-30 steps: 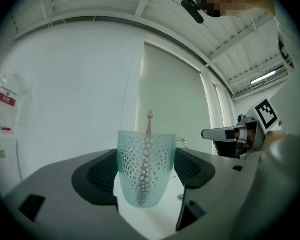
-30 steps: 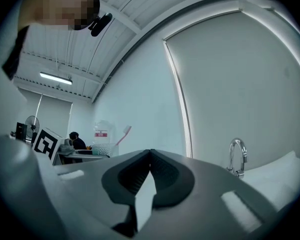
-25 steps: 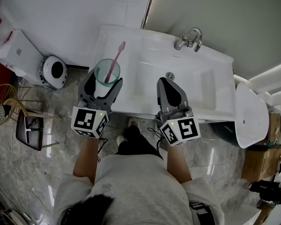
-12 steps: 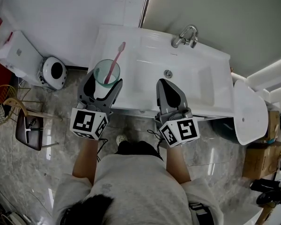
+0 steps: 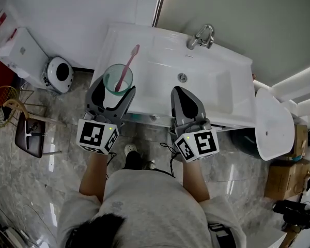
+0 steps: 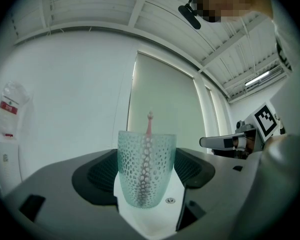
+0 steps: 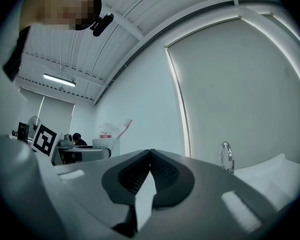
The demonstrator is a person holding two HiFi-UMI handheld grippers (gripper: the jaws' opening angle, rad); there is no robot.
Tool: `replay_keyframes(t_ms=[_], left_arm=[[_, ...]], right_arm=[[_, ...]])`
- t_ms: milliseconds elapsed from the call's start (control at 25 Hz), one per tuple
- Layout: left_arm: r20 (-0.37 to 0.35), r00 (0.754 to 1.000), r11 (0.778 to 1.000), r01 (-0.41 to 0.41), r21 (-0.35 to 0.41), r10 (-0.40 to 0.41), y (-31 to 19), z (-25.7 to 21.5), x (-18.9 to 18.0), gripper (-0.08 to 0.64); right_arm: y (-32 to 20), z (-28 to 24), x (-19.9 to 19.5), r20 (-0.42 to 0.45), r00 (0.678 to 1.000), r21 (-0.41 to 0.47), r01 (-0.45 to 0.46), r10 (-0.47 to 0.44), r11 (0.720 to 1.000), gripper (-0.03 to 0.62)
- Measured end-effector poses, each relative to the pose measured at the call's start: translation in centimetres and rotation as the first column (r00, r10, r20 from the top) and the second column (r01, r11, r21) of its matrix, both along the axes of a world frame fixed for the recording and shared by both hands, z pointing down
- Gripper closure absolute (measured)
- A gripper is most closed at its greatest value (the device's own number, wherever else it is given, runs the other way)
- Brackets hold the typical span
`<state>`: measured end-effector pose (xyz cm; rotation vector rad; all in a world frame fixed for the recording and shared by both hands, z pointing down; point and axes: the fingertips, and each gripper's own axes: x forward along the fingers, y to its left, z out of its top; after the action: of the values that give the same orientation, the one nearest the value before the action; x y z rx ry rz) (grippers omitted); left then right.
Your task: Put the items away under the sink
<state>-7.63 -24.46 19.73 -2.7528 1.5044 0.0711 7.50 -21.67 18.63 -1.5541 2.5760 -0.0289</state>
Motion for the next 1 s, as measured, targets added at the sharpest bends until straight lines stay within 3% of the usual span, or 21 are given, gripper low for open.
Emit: replay_keyframes(t_ms=[480,1000], left_arm=[[-0.020,0.999,0.999,0.034,0.016,-0.034,7.1,-1.3,4.0,0.215],[-0.009,0.997,0.997,0.076,0.020,-0.075,14.5,-1.6,5.5,0.215]], right_arm=[[6.4,-0.4,4.3,0.017,0.999,0.007,0.029,-0.029,1.000,0.581],[13.0,0.2,6.4,0.040,0.997,0.004,0.064,-0.064,0.998,0.581]])
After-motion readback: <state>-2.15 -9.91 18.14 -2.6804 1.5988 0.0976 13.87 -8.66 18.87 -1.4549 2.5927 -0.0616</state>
